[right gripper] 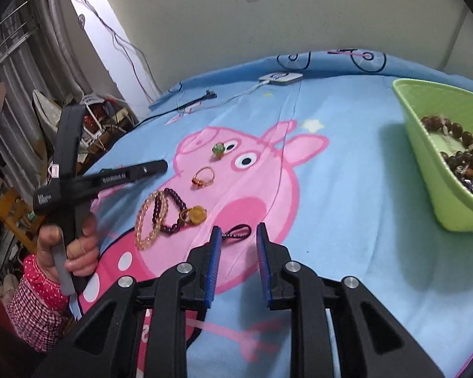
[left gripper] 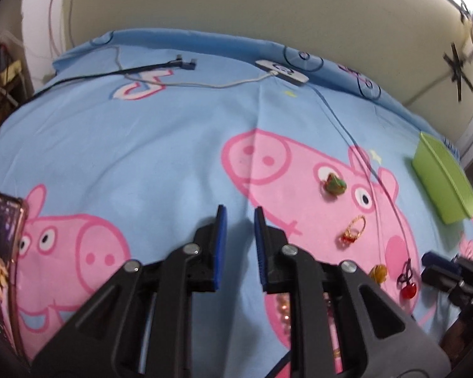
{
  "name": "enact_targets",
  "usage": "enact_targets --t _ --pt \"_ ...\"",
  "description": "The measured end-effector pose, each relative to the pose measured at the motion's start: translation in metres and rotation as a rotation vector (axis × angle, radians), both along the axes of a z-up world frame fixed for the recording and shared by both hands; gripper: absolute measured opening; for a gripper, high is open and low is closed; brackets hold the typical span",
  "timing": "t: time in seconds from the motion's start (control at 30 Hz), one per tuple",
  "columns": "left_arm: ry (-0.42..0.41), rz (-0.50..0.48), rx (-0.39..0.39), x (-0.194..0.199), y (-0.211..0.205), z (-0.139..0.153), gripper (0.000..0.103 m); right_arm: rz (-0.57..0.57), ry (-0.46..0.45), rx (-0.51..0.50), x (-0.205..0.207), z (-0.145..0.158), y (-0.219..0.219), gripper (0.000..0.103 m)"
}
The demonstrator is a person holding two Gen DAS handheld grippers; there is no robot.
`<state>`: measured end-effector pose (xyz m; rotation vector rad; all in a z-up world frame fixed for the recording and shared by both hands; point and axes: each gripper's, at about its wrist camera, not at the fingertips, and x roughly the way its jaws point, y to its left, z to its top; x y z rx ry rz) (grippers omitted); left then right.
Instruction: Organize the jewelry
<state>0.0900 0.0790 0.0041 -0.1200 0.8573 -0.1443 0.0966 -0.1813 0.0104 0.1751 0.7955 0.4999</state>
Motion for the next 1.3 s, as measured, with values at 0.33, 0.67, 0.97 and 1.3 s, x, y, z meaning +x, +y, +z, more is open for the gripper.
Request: enact_targets --t 0.33,0.67,0.97,1.3 --pt "-0.129 -0.173 0.003 -0.027 -0.027 0.018 0.016 0.089 -0.019 -0.041 -0.009 0.001 0.021 0.004" --pt "-0.121 -0.467 0.116 -0.055 -0.099 0.023 0.016 0.014 -0.015 -0.094 -0.011 -0.004 0.019 0.000" --pt "-0.002 -0.507 0.146 -0.048 -0.108 0.001 0.015 0.028 -0.013 -0.009 -0.011 -0.001 0.006 0.000" --pt "-0.005 -0.501 0.102 -0.053 -0.118 0.010 0.008 0.008 -0.059 0.063 -0.019 0.009 -0.009 0.000"
